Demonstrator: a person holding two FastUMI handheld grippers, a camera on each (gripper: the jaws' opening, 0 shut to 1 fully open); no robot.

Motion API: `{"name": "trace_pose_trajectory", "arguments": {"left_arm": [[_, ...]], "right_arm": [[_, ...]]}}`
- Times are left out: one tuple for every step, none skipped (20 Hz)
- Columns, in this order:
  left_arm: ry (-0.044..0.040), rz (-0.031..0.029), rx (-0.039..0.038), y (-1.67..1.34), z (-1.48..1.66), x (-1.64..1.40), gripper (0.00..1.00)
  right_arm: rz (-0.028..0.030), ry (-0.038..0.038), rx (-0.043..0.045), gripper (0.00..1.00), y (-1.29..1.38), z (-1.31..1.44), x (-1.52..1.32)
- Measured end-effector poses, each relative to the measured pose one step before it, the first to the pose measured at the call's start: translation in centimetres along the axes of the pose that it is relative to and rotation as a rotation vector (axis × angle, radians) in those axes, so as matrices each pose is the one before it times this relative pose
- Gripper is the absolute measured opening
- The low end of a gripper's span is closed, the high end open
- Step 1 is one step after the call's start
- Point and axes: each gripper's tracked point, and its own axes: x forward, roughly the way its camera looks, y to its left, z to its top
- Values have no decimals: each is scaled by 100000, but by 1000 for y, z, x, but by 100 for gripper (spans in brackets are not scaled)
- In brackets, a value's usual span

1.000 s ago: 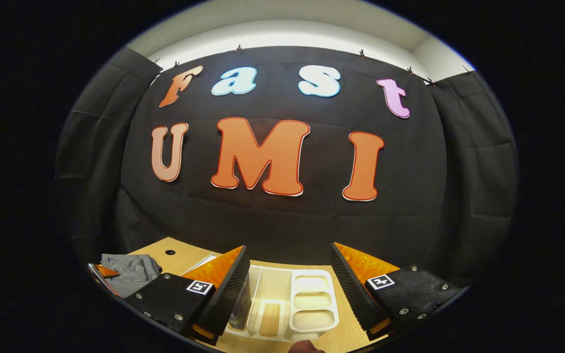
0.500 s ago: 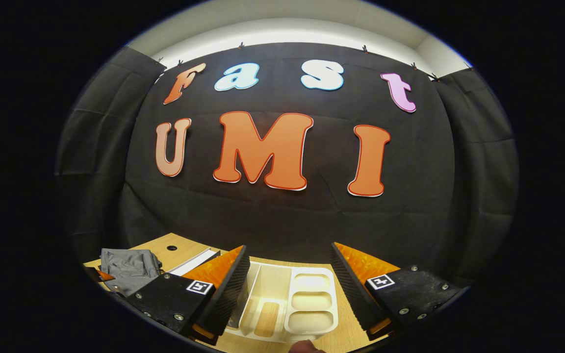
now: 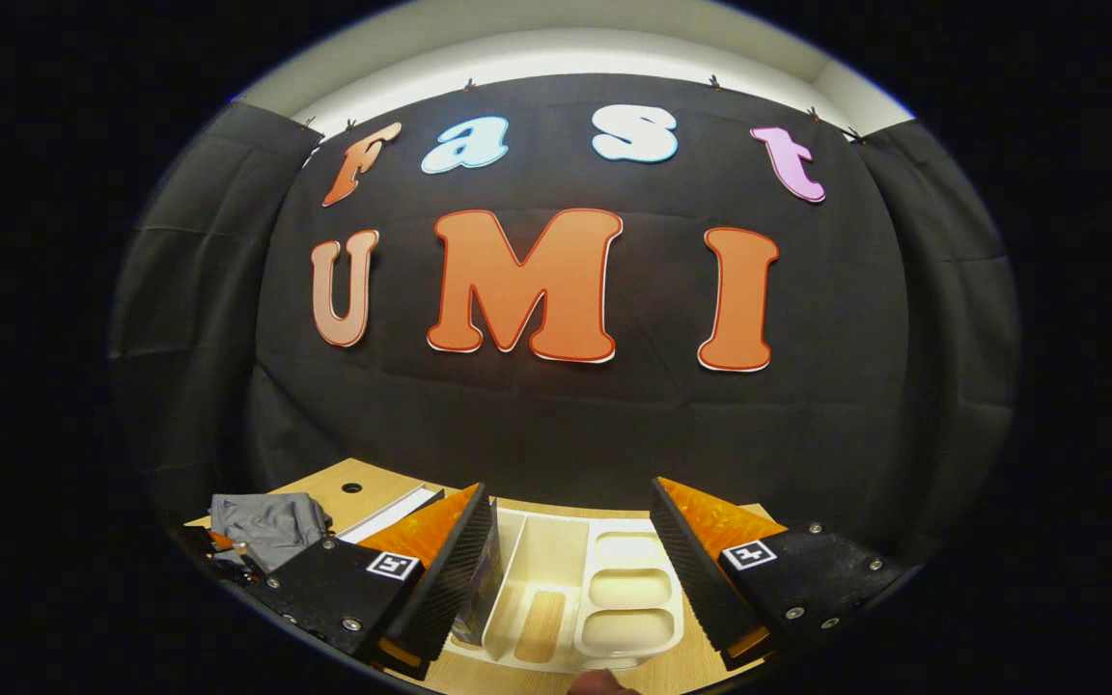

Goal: Open the schoolbag, grab two books from the bookshelf and put them into the schoolbag.

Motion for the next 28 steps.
{"name": "trace_pose_trajectory", "arguments": {"left_arm": [[402,-1563,-1455,105,-38,301,58],[375,-1726,-1325,161,99,101,43],[-812,-1880,-1594,112,131,-148,30],[-238,-2092,-1541,18,242,-90,23],[-1031,-2378,-1808,3,-32,201,10],[104,-2529,-1258,165,42,96,8],[-462,-4397,-1530,-205,224,-334,8],[-421,-3913,-1049,6,6,-91,8],[332,-3389,-126,175,14,35,7],[-711,-2741,322,371,149,-93,7],[-215,-3843,-606,385,-1,-81,6],[-710,-4962,-1060,64,148,-115,6],[-603,-4509,-831,173,37,-170,6],[-450,-3771,-780,231,12,-118,6],[-1165,-3559,-603,485,60,-281,6],[-319,-2450,143,698,31,-302,6],[-908,-2221,237,779,87,-334,6],[-685,-2807,-353,586,197,-300,6],[-1269,-3027,-864,526,228,-257,6],[-1024,-2324,-645,663,325,-337,6],[-1583,-2022,131,669,199,-251,6],[-936,-1484,1329,803,144,-211,6],[-853,-924,1427,839,-78,-249,6],[-317,-1452,884,603,-9,-240,6],[-676,-2292,731,399,132,-181,7],[301,-2355,632,273,75,-359,6],[-198,-1968,1258,360,128,-257,7],[622,-1820,995,347,103,-355,7]], "right_arm": [[637,412,224,98,417,57,-10],[604,293,218,98,490,89,44],[600,301,-218,98,571,-36,22],[113,114,-701,98,576,102,81],[29,8,-903,98,472,135,-26],[-191,-74,-865,98,597,122,129],[33,392,-670,98,692,48,112],[-220,278,-396,98,805,62,137],[-697,735,-296,98,644,-128,185],[-915,1237,66,98,815,-120,311],[-1295,2032,111,98,734,-309,285],[-100,2608,101,98,992,-275,361],[-320,2443,-259,98,1107,-162,286],[148,1793,-296,98,1117,15,307],[-386,1770,-143,98,822,75,307],[-418,2020,-408,98,819,53,388],[-562,3505,183,98,762,-426,506],[780,3552,1692,98,959,-415,384],[749,3214,1826,98,995,-399,428],[-1017,3369,536,98,505,-439,458],[-1736,3014,-177,98,284,-287,450],[-3417,4927,-109,98,-42,-538,506],[-536,3708,1324,98,496,-388,442],[-595,3444,1675,99,453,-236,429],[207,2844,1263,99,544,-371,370],[-1122,3750,743,99,350,-271,454],[-555,3386,-493,98,321,-400,377],[-1078,3703,-665,98,107,-232,220]]}}
